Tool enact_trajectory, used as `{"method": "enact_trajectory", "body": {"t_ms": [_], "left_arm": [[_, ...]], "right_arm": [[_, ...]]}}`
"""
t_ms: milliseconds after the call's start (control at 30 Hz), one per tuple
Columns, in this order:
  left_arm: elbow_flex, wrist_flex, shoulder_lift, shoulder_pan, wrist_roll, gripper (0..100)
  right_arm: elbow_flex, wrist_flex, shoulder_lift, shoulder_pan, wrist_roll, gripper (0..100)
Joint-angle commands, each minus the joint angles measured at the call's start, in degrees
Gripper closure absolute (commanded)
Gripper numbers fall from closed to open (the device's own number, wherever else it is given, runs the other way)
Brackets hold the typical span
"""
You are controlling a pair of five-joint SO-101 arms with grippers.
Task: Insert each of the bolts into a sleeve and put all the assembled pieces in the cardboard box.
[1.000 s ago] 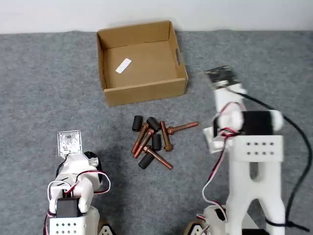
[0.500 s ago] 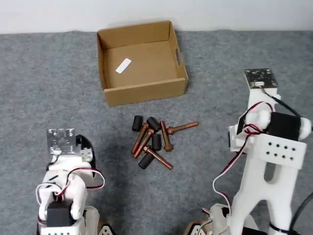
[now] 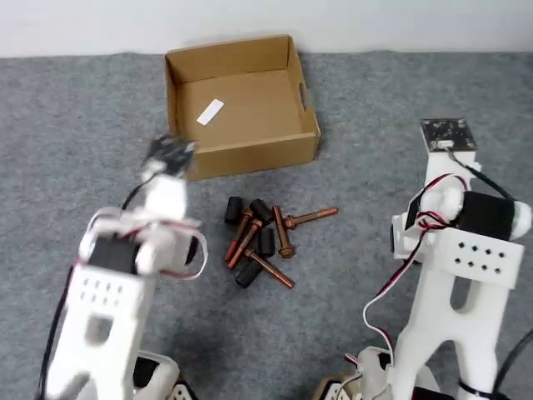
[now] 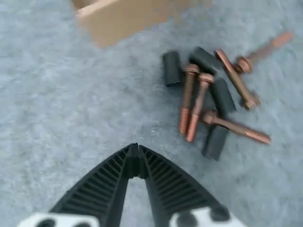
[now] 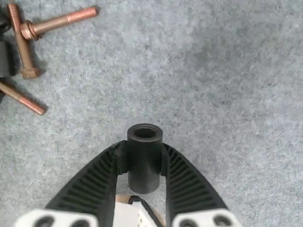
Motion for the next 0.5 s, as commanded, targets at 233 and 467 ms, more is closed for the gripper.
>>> {"method": "enact_trajectory", "body": {"t_ms": [233, 467], "left_arm": [[-28.26, 5.8, 33.14, 4.04, -13.98, 99], [-42.51, 12.22, 51.96, 6.42, -12.57, 99]], "right_arm": [[1.67, 1.1, -2.07, 0.66, 0.26, 98.9], [1.67, 1.1, -2.15, 0.75, -0.09, 98.9]]}}
